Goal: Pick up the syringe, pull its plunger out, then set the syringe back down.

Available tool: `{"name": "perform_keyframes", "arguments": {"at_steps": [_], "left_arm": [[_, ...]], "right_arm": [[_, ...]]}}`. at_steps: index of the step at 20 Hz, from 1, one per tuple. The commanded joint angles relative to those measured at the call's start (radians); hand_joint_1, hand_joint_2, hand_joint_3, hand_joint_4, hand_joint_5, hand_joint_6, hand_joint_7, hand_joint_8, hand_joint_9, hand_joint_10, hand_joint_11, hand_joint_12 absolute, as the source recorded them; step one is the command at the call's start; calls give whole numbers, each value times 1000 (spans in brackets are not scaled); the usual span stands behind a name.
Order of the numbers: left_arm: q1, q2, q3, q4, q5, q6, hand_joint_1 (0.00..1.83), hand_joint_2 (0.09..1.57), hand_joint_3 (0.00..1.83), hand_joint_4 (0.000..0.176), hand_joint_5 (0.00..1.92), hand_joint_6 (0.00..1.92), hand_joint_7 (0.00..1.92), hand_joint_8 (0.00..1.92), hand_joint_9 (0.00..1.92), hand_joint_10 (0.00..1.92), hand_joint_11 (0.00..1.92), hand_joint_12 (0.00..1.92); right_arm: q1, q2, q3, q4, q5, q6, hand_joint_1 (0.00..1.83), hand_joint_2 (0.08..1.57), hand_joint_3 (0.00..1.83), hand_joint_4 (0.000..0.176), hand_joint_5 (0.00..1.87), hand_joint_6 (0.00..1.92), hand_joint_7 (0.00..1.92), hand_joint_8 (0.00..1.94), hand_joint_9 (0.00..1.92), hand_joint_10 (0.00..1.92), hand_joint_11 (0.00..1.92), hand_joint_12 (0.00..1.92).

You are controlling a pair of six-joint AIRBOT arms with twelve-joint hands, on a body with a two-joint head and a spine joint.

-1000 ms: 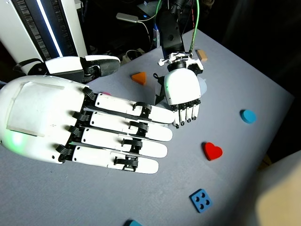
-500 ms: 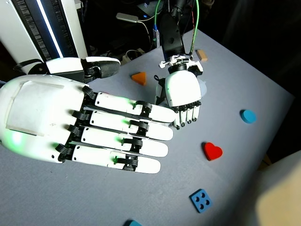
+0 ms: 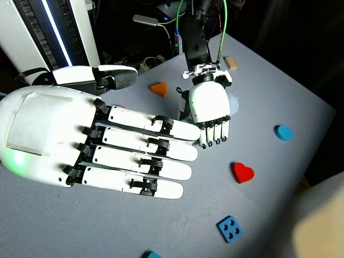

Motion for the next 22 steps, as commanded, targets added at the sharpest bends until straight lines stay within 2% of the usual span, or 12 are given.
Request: {"name": "perform_keyframes", "arguments": {"at_steps": [1, 2, 3, 4, 7, 9, 11, 22], "left_arm": [[-5, -3, -6, 45, -41, 5, 678, 1157, 0, 0, 630, 167, 698, 253, 571, 446, 311, 1110], [-4, -3, -7, 45, -41, 5, 428, 1080, 0, 0, 479, 10, 506, 17, 377, 68, 20, 1025], [-4, -3, -9, 45, -41, 5, 390, 1055, 0, 0, 420, 1, 429, 1, 316, 10, 0, 925], [-3, -3, -11, 45, -41, 5, 342, 1022, 0, 0, 363, 0, 339, 0, 259, 2, 0, 824], [-3, -3, -17, 45, -41, 5, 211, 967, 0, 0, 145, 1, 65, 4, 30, 1, 0, 337], [-4, -3, -21, 45, -41, 5, 197, 943, 0, 0, 70, 8, 5, 0, 0, 0, 0, 137], [-4, -3, -29, 45, -41, 5, 195, 937, 0, 0, 11, 1, 0, 0, 0, 0, 0, 17], [-28, 18, -42, 45, -35, 6, 183, 937, 0, 0, 16, 3, 0, 0, 0, 0, 18, 10]], "right_arm": [[15, -3, -4, -12, 129, 8, 83, 953, 2, 0, 0, 0, 0, 0, 18, 2, 0, 353], [15, -3, -4, -12, 129, 8, 84, 953, 1, 0, 0, 0, 0, 0, 17, 1, 0, 375], [15, -3, -4, -12, 130, 8, 84, 951, 0, 0, 0, 0, 0, 0, 16, 1, 0, 376], [15, -3, -4, -12, 131, 9, 116, 936, 0, 0, 0, 0, 0, 0, 24, 2, 0, 392], [15, -3, -4, -12, 132, 9, 106, 940, 0, 0, 0, 0, 2, 0, 27, 1, 0, 414], [15, -3, -4, -12, 133, 9, 93, 945, 2, 0, 0, 0, 0, 0, 18, 0, 0, 411], [15, -3, -4, -12, 133, 9, 86, 943, 1, 0, 0, 0, 0, 0, 15, 0, 0, 407], [15, -3, -3, -11, 137, 9, 133, 916, 0, 0, 0, 0, 0, 0, 20, 1, 0, 395]]}}
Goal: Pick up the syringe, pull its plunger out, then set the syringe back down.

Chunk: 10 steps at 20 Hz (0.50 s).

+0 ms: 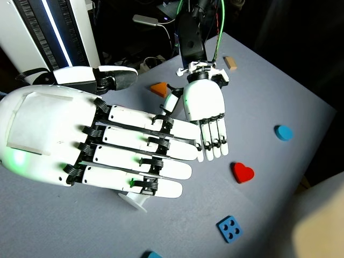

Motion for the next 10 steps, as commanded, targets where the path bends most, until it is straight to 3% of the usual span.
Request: {"name": "perform_keyframes", "arguments": {"at_steps": [1, 10], "left_arm": [[-13, 6, -3, 47, -42, 1, 183, 937, 0, 0, 16, 3, 0, 0, 0, 0, 12, 8], [-66, 30, -12, 47, -26, 18, 167, 952, 3, 0, 45, 11, 1, 0, 0, 0, 39, 26]], "right_arm": [[16, -1, -4, -12, 135, 9, 133, 916, 0, 0, 0, 0, 0, 0, 21, 1, 0, 395], [18, 8, -4, -14, 137, 4, 131, 912, 0, 0, 0, 0, 3, 1, 38, 6, 0, 430]]}}
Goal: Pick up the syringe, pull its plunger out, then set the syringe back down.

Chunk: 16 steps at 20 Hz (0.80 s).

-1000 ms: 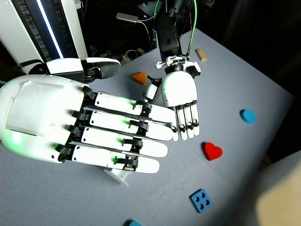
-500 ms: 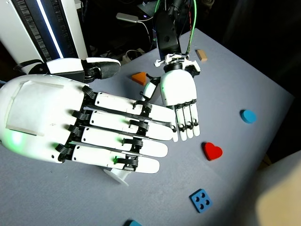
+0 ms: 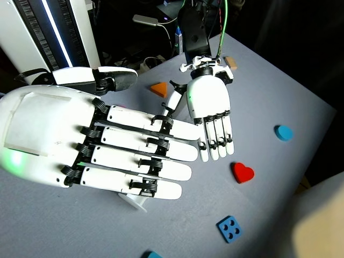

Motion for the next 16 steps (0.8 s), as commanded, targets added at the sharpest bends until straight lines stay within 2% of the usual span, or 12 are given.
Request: {"name": "perform_keyframes", "arguments": {"at_steps": [1, 5, 8, 10, 11, 12, 13, 14, 15, 16], "left_arm": [[-21, 6, -3, 47, -46, 4, 166, 952, 3, 0, 45, 10, 6, 3, 0, 0, 40, 28], [-48, 24, -11, 47, -46, 17, 163, 952, 2, 0, 46, 8, 12, 4, 0, 0, 52, 37], [-75, 41, -20, 46, -46, 27, 154, 952, 2, 0, 72, 15, 32, 10, 18, 7, 74, 54], [-96, 51, -25, 46, -46, 31, 150, 968, 0, 0, 188, 5, 145, 16, 120, 8, 2, 450], [-104, 55, -28, 46, -46, 35, 145, 980, 0, 0, 250, 6, 258, 11, 253, 20, 0, 724], [-113, 61, -32, 45, -46, 42, 140, 1006, 2, 0, 320, 10, 393, 15, 392, 40, 30, 958], [-124, 66, -37, 37, -47, 53, 146, 1042, 1, 0, 431, 18, 532, 31, 537, 83, 116, 1059], [-151, 70, -46, -61, -64, 160, 153, 1092, 9, 0, 573, 10, 654, 62, 612, 314, 266, 1150], [-168, 77, -55, -83, -74, 199, 212, 1142, 5, 0, 794, 78, 782, 212, 625, 842, 425, 1320], [-188, 84, -65, -109, -98, 220, 276, 1169, 4, 0, 895, 248, 746, 686, 653, 1172, 517, 1479]], "right_arm": [[18, 4, -4, -15, 131, 4, 131, 912, 0, 0, 0, 0, 3, 1, 39, 6, 0, 431], [19, 12, -4, -17, 128, 4, 77, 937, 8, 0, 1, 0, 2, 0, 41, 5, 0, 431], [17, 14, -4, -17, 127, 4, 113, 930, 1, 0, 49, 10, 80, 11, 87, 8, 0, 524], [17, 14, -4, -17, 125, 4, 169, 922, 0, 0, 193, 33, 229, 23, 200, 27, 0, 759], [17, 14, -4, -18, 125, 4, 184, 930, 0, 0, 302, 33, 390, 18, 372, 42, 37, 956], [17, 14, -4, -19, 125, 4, 190, 962, 2, 0, 448, 38, 582, 28, 592, 69, 191, 1055], [16, 14, -4, -20, 126, 4, 206, 992, 1, 0, 571, 41, 720, 36, 757, 97, 355, 1118], [16, 14, -4, -22, 126, 4, 269, 1002, 0, 0, 723, 62, 865, 59, 918, 166, 521, 1214], [14, 15, -4, -28, 126, 4, 318, 1037, 0, 0, 885, 116, 992, 132, 984, 443, 645, 1358], [13, 16, -4, -37, 126, 5, 344, 1072, 6, 0, 971, 336, 1039, 402, 986, 850, 771, 1479]]}}
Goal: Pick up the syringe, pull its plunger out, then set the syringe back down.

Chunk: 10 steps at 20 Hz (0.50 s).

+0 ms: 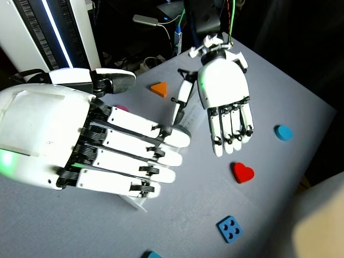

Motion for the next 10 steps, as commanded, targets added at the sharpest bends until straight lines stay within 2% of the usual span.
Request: {"name": "perform_keyframes", "arguments": {"at_steps": [1, 2, 3, 4, 6, 8, 9, 10], "left_arm": [[-27, 8, -6, 18, -93, 28, 314, 1205, 4, 0, 821, 847, 772, 1157, 713, 1461, 580, 1647], [-47, 15, -23, -30, -138, 48, 351, 1219, 3, 0, 773, 1356, 837, 1521, 765, 1737, 662, 1848], [-61, 21, -39, -51, -171, 62, 373, 1231, 3, 0, 786, 1661, 837, 1783, 816, 1884, 759, 1906], [-75, 27, -52, -81, -190, 81, 402, 1236, 3, 0, 828, 1820, 913, 1893, 965, 1914, 891, 1918], [-92, 30, -71, -103, -215, 93, 460, 1260, 5, 0, 997, 1917, 1080, 1920, 1143, 1921, 1137, 1921], [-104, 30, -75, -104, -224, 93, 488, 1328, 0, 0, 1304, 1921, 1356, 1921, 1379, 1921, 1433, 1921], [-104, 30, -74, -111, -227, 93, 513, 1393, 4, 159, 1389, 1921, 1468, 1921, 1533, 1921, 1592, 1921], [-101, 29, -71, -111, -224, 91, 513, 1393, 4, 159, 1389, 1921, 1468, 1921, 1533, 1921, 1592, 1921]], "right_arm": [[9, 3, -4, -18, 123, 5, 378, 1113, 5, 0, 948, 825, 1028, 863, 1028, 1239, 941, 1589], [11, 4, -4, -20, 123, 6, 464, 1134, 3, 0, 846, 1400, 1004, 1319, 1080, 1585, 1069, 1781], [12, 5, -4, -21, 123, 6, 543, 1146, 3, 0, 831, 1719, 999, 1648, 1128, 1848, 1216, 1893], [15, 7, -4, -23, 122, 7, 579, 1165, 5, 0, 846, 1881, 1000, 1882, 1206, 1906, 1358, 1915], [18, 14, -4, -46, 112, 16, 633, 1200, 8, 0, 936, 1919, 1202, 1939, 1449, 1920, 1650, 1921], [20, 27, -4, -107, 91, 64, 612, 1308, 13, 0, 1110, 1921, 1379, 1941, 1577, 1921, 1797, 1921], [23, 35, -5, -143, 80, 110, 592, 1409, 0, 0, 1200, 1921, 1432, 1941, 1584, 1921, 1798, 1921], [33, 43, -12, -155, 67, 145, 592, 1409, 0, 0, 1200, 1921, 1432, 1941, 1584, 1921, 1798, 1921]]}}
